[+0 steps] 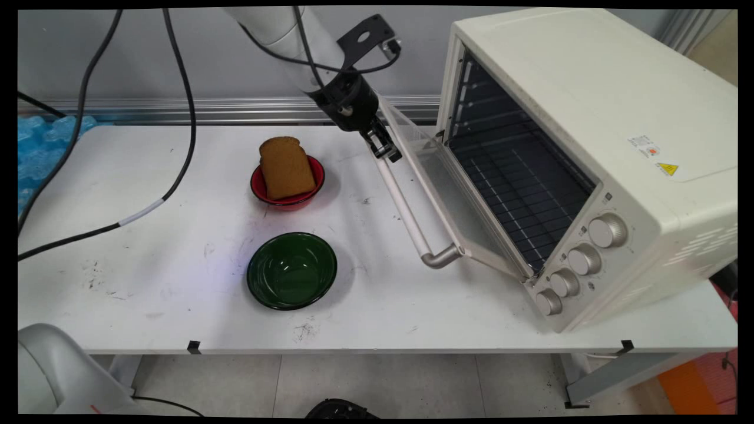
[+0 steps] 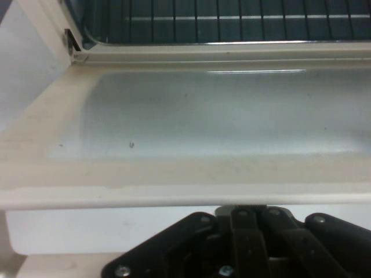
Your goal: Open the oven
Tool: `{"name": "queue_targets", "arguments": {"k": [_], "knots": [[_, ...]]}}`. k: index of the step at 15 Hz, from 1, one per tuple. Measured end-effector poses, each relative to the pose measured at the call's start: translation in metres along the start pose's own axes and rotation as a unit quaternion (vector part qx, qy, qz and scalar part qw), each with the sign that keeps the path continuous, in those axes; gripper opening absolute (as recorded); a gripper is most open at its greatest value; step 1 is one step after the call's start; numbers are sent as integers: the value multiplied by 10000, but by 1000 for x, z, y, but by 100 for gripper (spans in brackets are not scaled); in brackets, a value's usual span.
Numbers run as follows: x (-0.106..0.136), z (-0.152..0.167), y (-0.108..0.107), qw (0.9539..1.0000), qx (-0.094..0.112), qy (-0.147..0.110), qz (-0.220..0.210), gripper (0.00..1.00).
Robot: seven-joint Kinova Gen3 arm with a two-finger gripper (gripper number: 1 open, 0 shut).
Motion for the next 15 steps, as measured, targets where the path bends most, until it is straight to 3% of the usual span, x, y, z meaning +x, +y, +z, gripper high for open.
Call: {"name": "queue_targets", "arguments": {"k": [15], "knots": [[-50, 10, 3, 9986, 55, 533, -46, 0]]}}
